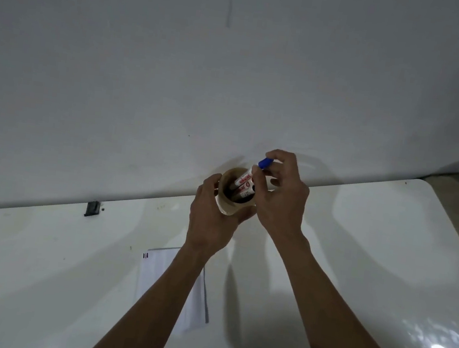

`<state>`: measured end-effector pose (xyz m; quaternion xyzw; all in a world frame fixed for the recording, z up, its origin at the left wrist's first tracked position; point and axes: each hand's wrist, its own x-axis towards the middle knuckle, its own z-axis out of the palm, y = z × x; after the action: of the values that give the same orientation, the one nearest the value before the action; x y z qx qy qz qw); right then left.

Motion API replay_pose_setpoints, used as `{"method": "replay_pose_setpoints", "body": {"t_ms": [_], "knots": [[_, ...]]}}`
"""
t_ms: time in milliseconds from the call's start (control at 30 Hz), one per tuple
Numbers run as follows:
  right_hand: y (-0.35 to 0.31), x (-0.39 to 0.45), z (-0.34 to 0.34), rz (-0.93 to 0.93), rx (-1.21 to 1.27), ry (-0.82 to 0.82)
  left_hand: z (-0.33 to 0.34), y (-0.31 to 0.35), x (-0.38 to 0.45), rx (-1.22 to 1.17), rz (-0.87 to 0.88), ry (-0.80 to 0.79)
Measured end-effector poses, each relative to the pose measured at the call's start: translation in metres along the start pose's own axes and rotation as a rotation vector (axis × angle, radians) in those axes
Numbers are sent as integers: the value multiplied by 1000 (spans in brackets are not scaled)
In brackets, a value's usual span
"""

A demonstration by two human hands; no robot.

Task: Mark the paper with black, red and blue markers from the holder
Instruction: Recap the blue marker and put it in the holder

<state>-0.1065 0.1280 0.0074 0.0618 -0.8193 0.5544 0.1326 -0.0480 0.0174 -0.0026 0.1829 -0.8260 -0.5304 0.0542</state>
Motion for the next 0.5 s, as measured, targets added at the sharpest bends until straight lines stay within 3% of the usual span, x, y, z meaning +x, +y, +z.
{"method": "replay_pose_setpoints", "body": {"t_ms": [500], "knots": [[10, -3, 9, 69, -126, -37, 5, -16, 4, -38, 49, 56]]}}
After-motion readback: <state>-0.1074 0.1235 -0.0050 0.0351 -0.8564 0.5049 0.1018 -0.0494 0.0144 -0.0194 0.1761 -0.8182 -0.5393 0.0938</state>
